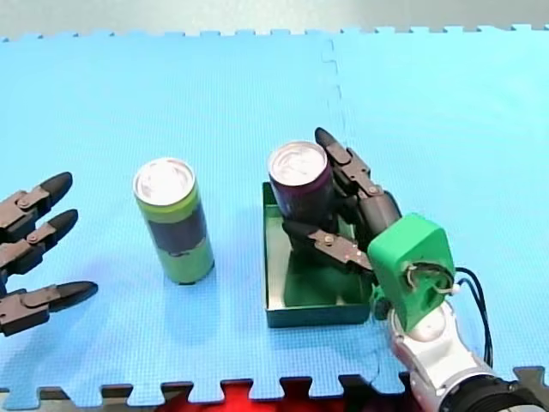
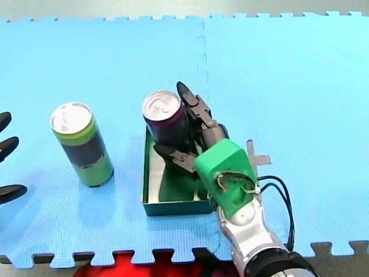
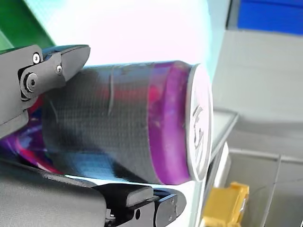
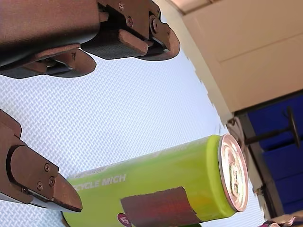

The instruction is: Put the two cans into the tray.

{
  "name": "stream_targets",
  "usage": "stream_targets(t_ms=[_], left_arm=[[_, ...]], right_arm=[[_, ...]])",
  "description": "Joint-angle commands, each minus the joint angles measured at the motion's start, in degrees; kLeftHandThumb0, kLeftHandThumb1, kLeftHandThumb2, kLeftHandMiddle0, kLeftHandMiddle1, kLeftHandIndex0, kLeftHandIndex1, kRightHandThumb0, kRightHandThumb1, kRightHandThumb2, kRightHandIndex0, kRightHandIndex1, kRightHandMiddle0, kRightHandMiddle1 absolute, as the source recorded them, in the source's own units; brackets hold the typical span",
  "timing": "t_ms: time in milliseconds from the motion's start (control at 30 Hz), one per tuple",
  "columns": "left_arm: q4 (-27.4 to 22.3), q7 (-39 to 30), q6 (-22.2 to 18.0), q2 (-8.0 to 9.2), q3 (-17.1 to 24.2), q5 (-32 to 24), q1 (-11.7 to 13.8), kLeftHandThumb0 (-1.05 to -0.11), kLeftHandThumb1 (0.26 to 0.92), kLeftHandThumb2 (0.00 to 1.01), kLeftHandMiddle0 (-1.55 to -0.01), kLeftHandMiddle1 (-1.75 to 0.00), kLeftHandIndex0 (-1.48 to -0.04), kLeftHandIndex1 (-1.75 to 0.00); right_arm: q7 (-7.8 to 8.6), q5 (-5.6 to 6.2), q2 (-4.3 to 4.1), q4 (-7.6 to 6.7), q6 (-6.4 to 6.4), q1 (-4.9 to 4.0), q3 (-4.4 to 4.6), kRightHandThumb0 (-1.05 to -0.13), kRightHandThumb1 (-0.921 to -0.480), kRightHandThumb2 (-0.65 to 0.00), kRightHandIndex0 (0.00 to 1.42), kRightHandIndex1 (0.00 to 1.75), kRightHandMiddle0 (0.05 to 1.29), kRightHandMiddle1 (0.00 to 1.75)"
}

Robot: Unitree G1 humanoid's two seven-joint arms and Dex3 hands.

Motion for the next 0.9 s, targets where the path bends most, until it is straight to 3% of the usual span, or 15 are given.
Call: stream_targets(t_ms=[0, 300, 367, 433, 467, 500, 567, 767, 867], left_arm=[[0.05, -0.01, 0.18, 0.43, 0.14, -0.40, -0.20, -1.048, 0.713, 0.00, -0.40, 0.00, -0.35, 0.00], [-0.30, 0.20, 0.26, 0.45, 0.20, -0.32, -0.04, -1.048, 0.712, 0.00, -0.40, 0.00, -0.34, 0.00], [-0.42, 0.18, 0.27, 0.50, 0.27, -0.39, 0.10, -1.048, 0.713, 0.00, -0.40, 0.00, -0.34, 0.00], [-0.34, 0.04, 0.20, 0.62, 0.41, -0.53, 0.21, -1.048, 0.713, 0.00, -0.40, 0.00, -0.34, 0.00], [-0.23, -0.05, 0.12, 0.70, 0.48, -0.59, 0.24, -1.048, 0.714, 0.00, -0.40, 0.00, -0.34, 0.00], [-0.05, -0.13, 0.01, 0.78, 0.55, -0.61, 0.21, -1.048, 0.714, 0.00, -0.40, 0.00, -0.34, 0.00], [0.46, -0.31, -0.26, 0.92, 0.65, -0.62, 0.03, -1.048, 0.715, 0.00, -0.40, 0.00, -0.34, 0.00], [1.61, -0.57, -0.69, 1.14, 0.75, -0.66, -0.60, -1.048, 0.717, 0.00, -0.40, 0.00, -0.34, 0.00], [1.84, -0.72, -0.76, 1.24, 0.82, -0.77, -0.71, -1.048, 0.718, 0.00, -0.40, 0.00, -0.34, 0.00]], right_arm=[[0.77, 0.49, 1.67, -0.01, 0.11, -0.83, -0.51, -1.048, -0.792, 0.000, 0.19, 0.00, 0.18, 0.00], [3.45, 1.10, 1.08, -0.26, 0.39, -0.84, -1.19, -1.048, -0.753, 0.000, 0.18, 0.00, 0.16, 0.00], [6.08, 1.96, -0.02, -0.58, 0.17, -0.39, -1.72, -1.048, -0.745, 0.000, 0.18, 0.00, 0.16, 0.00], [9.40, 3.05, -2.37, -0.84, -0.46, 0.22, -2.61, -1.048, -0.740, 0.000, 0.17, 0.00, 0.16, 0.00], [10.04, 3.01, -3.43, -1.02, -0.78, 0.43, -2.78, -1.048, -0.735, 0.000, 0.17, 0.00, 0.16, 0.00], [9.82, 2.50, -4.18, -1.32, -1.07, 0.62, -2.69, -1.048, -0.727, 0.000, 0.17, 0.00, 0.16, 0.00], [8.48, 1.21, -4.69, -1.90, -1.30, 0.89, -2.24, -1.046, -0.707, 0.001, 0.16, 0.00, 0.15, 0.00], [7.36, 0.14, -4.46, -2.51, -0.66, 0.96, -1.82, -1.016, -0.689, 0.000, 0.15, 0.00, 0.15, 0.00], [6.98, -0.78, -4.71, -2.66, -0.65, 0.93, -1.20, -1.004, -0.686, 0.000, 0.14, 0.00, 0.15, 0.00]])
